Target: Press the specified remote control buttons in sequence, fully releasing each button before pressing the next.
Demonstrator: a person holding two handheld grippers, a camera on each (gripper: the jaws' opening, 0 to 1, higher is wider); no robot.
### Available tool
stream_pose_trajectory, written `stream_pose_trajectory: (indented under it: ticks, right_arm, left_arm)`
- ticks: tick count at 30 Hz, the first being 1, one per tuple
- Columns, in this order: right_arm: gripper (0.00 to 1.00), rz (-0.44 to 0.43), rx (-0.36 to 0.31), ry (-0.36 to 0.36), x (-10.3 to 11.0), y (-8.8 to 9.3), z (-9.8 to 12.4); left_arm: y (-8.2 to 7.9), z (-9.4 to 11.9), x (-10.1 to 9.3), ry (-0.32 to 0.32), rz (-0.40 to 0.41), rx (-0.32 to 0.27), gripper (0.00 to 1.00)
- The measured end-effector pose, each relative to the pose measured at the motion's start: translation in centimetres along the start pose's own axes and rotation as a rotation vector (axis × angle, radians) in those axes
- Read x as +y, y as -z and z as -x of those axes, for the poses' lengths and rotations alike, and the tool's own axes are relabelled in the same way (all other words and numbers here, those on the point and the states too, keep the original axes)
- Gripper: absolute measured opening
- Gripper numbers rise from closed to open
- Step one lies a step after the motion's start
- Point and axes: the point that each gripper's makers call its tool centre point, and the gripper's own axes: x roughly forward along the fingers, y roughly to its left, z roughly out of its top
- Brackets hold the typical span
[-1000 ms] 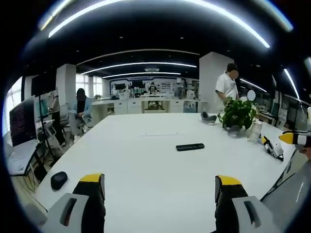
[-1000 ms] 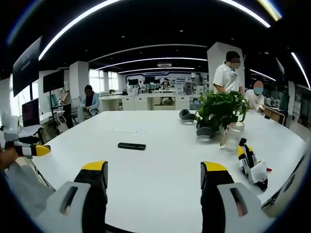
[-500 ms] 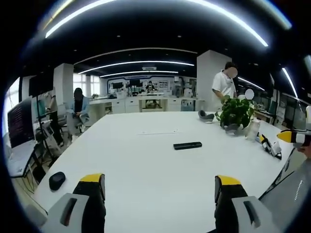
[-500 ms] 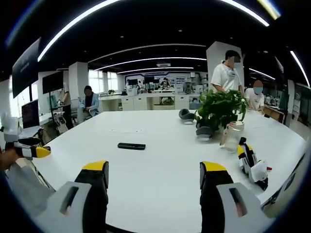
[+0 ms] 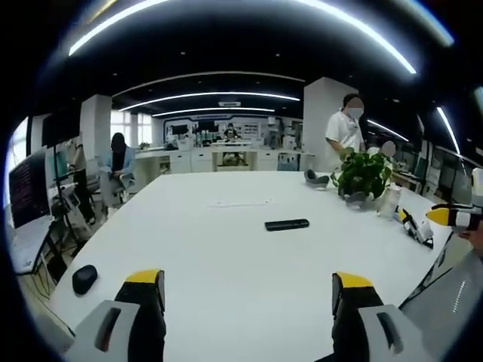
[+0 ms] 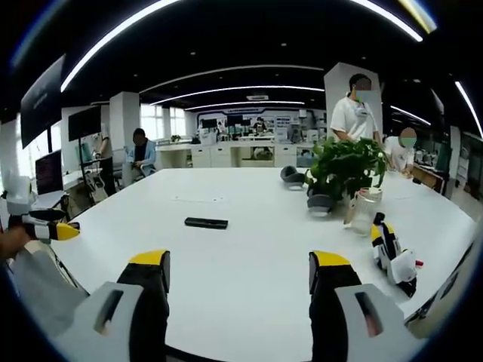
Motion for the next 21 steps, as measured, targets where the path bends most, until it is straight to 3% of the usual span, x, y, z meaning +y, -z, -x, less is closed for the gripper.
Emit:
stream_pose_trajectory:
  ticks: [8, 13, 21]
  right_arm:
    - [0.77, -0.003, 0.008, 0.000, -0.1, 0.2, 0.0]
    - [0.74, -0.008, 0.010, -0.002, -0.2, 0.2, 0.0]
    - [0.71, -0.010, 0.026, -0.010, -0.1, 0.5, -0.1]
  left_arm:
    - [0.6, -0.2, -1.2, 0.052, -0.044, 0.061, 0.87]
    - [0.8, -0.6, -2.4, 0.123, -0.131, 0.123, 0.84]
    - [0.5, -2.4, -2.8, 0.177, -0.242, 0.181, 0.82]
